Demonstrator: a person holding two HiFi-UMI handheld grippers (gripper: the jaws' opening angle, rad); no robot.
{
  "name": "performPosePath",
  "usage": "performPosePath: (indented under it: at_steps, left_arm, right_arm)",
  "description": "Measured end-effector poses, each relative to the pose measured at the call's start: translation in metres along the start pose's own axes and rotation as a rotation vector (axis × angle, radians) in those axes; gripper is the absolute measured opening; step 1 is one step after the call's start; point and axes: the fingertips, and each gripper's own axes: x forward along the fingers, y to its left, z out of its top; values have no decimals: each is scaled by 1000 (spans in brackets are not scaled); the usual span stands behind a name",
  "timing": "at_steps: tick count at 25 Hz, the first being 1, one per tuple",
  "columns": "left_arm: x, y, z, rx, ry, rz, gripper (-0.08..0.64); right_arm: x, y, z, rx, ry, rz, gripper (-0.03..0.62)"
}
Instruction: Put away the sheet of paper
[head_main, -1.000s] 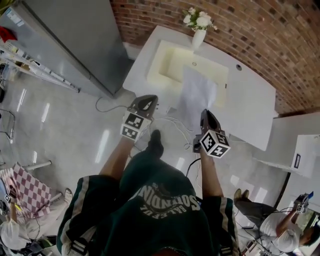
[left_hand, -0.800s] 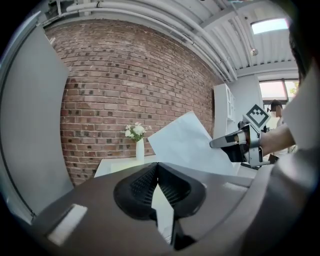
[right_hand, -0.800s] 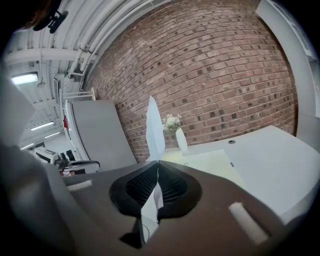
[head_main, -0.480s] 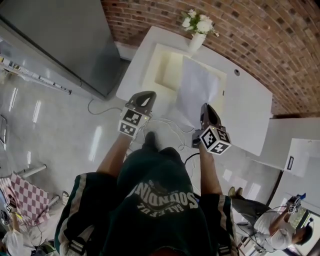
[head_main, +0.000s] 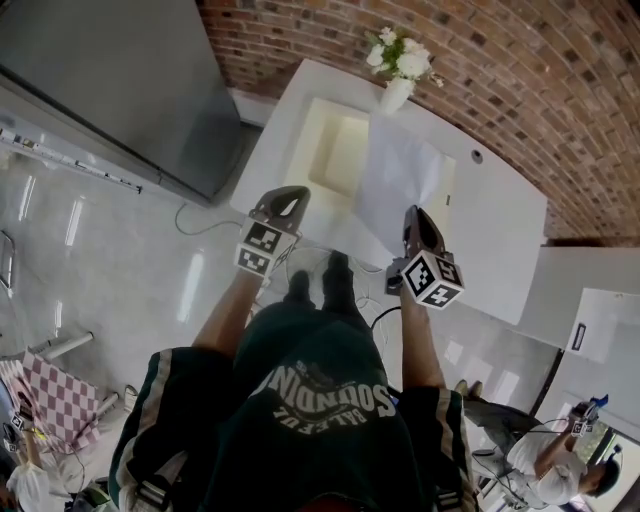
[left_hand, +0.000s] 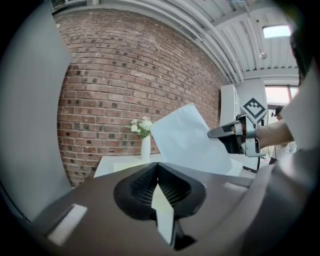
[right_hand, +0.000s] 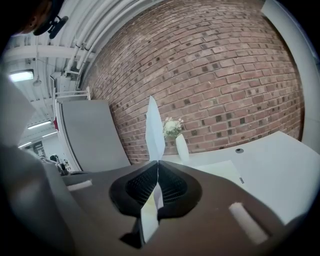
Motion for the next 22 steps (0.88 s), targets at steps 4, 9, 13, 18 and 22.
performPosePath:
  at_steps: [4,9,13,18,22]
  left_arm:
    - [17,6,1,-9,17,6,11]
    - [39,13,5,-17,30,24,11]
    - [58,16,8,-26,39,34,11]
    - [82,12,7,-26,53,34,11]
    - [94,12,7,-27,66,40,11]
  right_arm:
    - [19,-10,9,2,7,9,2]
    - [43,-25,21,3,23,31,2]
    - [58,-37,26,6,43,46,2]
    - [73,-55,23,20,77,60,2]
    - [83,-74,13,86,114,60,2]
